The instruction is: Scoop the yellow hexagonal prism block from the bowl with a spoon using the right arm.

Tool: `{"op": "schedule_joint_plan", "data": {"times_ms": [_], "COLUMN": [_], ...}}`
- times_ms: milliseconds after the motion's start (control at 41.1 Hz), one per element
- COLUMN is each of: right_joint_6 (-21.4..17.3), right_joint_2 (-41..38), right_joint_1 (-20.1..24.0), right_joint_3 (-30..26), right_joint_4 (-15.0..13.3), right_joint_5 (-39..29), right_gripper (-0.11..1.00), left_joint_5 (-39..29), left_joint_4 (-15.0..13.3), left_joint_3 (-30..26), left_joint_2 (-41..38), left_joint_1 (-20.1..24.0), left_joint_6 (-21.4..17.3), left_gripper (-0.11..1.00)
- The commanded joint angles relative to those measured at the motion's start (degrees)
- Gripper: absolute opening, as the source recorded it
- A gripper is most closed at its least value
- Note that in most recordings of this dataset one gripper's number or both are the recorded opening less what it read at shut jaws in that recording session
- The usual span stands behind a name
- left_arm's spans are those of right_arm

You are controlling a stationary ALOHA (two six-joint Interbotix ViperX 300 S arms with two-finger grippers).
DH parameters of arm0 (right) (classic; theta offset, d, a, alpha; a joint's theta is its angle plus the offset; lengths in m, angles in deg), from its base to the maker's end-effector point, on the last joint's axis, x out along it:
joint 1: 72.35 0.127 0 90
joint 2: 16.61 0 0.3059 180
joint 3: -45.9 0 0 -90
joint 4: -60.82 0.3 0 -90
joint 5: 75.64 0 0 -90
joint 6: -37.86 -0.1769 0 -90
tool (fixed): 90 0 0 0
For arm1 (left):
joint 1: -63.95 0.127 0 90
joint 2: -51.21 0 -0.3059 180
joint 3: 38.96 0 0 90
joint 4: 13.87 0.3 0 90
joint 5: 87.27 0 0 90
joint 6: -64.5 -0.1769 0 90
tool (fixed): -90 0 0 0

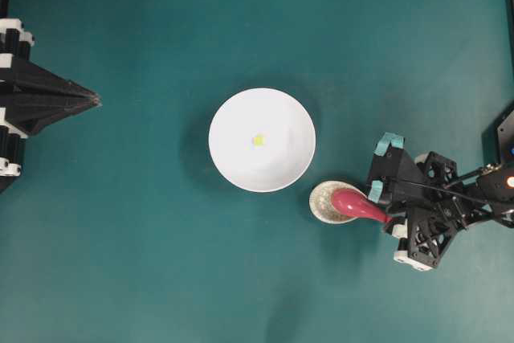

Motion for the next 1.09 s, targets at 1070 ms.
{"op": "schedule_joint_plan", "data": {"times_ms": [1070], "right_joint_6": [0.18], "right_joint_2": [-0.7], "right_joint_1": [-0.35], "right_joint_3": [-2.99], "right_joint_4": [-1.58], "right_joint_5": [-2.2], "right_gripper": [0.25], "left_joint_5": [0.62], "left_joint_4": [0.18], "left_joint_3": [-1.67], "left_joint_2": [-0.53], "left_joint_1": [0.0], "left_joint_6": [0.0], "left_gripper": [0.06]}}
